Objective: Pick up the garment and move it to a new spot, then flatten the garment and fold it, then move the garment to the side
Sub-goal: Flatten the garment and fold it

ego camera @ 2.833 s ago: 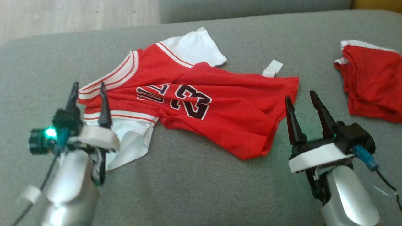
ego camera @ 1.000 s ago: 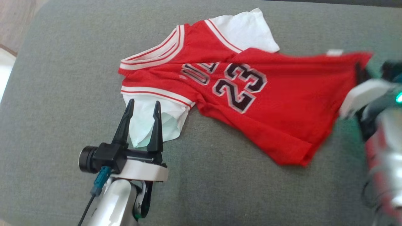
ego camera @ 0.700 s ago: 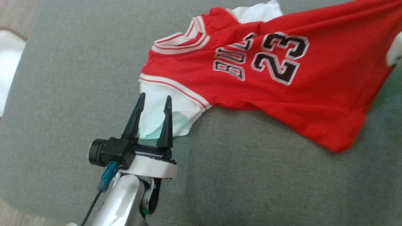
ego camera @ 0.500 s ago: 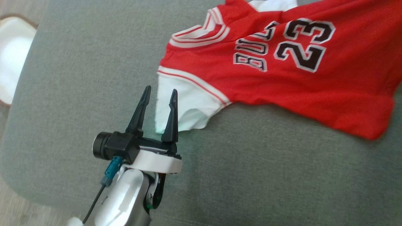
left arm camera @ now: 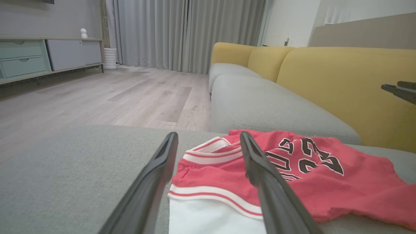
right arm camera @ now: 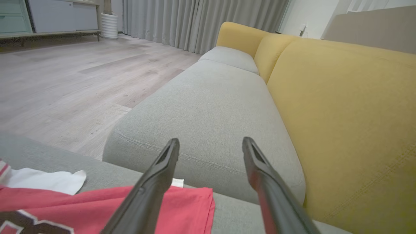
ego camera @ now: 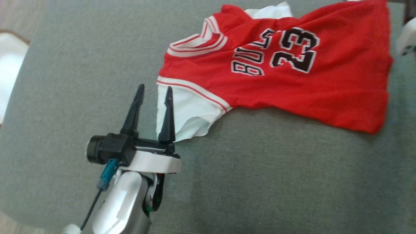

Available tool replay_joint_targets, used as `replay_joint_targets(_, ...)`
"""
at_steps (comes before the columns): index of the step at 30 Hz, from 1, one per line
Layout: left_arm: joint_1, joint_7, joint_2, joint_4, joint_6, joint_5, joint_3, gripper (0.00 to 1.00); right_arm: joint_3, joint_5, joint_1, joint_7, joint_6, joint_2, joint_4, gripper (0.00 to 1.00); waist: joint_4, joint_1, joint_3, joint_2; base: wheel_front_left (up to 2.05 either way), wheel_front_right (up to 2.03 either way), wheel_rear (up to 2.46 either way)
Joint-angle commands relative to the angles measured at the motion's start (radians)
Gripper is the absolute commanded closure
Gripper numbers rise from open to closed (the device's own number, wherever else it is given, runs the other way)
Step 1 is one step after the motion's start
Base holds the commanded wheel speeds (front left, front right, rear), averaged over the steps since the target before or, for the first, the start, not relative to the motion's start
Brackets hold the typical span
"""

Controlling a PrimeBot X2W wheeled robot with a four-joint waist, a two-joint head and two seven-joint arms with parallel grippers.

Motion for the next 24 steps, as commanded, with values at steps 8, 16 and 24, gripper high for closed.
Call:
replay_joint_targets(8,0.032,-0.008,0.007,-0.008,-0.015,0.035,0.096,0.0,0.084,0.146,0.176,-0.027,-0.001,0.094,-0.22,0.0,-0.107,0.0001,-0.107,0.0,0.0,0.0,0.0)
replay_joint_targets(16,0.086,-0.008,0.007,0.012,-0.028,0.051,0.15,0.0,0.081,0.268,0.542,-0.027,-0.001,0.168,-0.547,0.0,-0.171,0.0001,-0.186,0.0,0.0,0.0,0.0)
replay_joint_targets(24,0.129,-0.008,0.007,0.029,-0.037,0.059,0.176,0.0,0.037,0.273,0.827,-0.027,-0.001,0.277,-0.735,0.0,-0.197,0.0001,-0.221,0.0,0.0,0.0,0.0)
